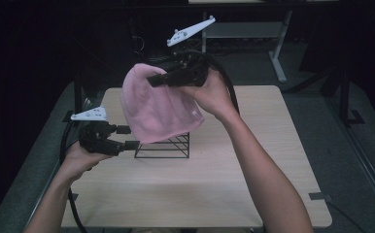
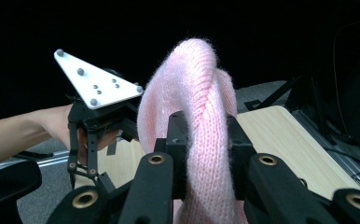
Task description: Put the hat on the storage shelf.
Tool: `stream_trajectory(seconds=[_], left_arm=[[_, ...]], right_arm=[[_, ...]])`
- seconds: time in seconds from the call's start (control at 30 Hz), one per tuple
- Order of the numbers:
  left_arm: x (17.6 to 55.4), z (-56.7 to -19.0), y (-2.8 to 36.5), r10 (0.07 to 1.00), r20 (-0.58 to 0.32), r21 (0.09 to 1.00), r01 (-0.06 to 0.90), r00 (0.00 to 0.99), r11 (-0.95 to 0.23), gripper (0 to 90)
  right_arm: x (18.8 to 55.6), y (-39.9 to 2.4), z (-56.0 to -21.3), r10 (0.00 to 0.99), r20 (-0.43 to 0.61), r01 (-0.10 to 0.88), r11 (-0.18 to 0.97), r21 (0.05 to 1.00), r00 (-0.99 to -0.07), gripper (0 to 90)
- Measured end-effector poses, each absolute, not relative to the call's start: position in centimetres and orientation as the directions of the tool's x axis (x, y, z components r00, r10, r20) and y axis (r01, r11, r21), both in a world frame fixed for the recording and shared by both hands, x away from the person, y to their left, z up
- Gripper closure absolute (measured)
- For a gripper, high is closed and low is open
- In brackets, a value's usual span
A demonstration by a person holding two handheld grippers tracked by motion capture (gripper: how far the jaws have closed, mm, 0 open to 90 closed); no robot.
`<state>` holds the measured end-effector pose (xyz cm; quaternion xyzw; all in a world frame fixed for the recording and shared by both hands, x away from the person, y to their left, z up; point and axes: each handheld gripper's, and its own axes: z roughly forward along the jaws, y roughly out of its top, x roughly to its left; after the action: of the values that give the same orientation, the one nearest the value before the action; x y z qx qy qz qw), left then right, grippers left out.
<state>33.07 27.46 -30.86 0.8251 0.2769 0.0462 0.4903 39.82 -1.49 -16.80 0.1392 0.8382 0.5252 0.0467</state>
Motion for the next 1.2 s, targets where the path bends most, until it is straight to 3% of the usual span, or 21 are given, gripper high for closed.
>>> stream_trajectory(seconds=[0.17,0.3,0.33,0.37,0.57,1.2], left_arm=[[34.0,-30.4,27.9,0.483,-0.237,0.832,0.433,0.843,-0.348,37.8],[34.6,-30.0,28.1,0.466,-0.235,0.838,0.421,0.853,-0.348,54.0],[34.8,-29.9,28.2,0.467,-0.240,0.839,0.424,0.851,-0.342,54.0],[34.9,-29.8,28.2,0.471,-0.240,0.839,0.426,0.849,-0.340,63.1],[35.6,-29.9,28.5,0.491,-0.227,0.840,0.424,0.841,-0.339,80.2],[38.3,-29.8,28.8,0.579,-0.177,0.827,0.439,0.796,-0.351,81.7]], right_arm=[[39.9,-0.7,-16.7,0.279,0.067,0.181,0.408,0.895,-0.958,77.0],[40.0,-0.3,-16.5,0.278,0.069,0.180,0.395,0.901,-0.958,77.0],[40.0,-0.2,-16.5,0.278,0.070,0.180,0.393,0.902,-0.958,77.0],[40.1,-0.1,-16.4,0.281,0.067,0.179,0.392,0.902,-0.957,77.0],[40.5,-0.3,-16.5,0.295,0.068,0.183,0.381,0.906,-0.953,76.8],[43.5,-1.4,-18.1,0.349,0.084,0.217,0.361,0.907,-0.933,76.0]])
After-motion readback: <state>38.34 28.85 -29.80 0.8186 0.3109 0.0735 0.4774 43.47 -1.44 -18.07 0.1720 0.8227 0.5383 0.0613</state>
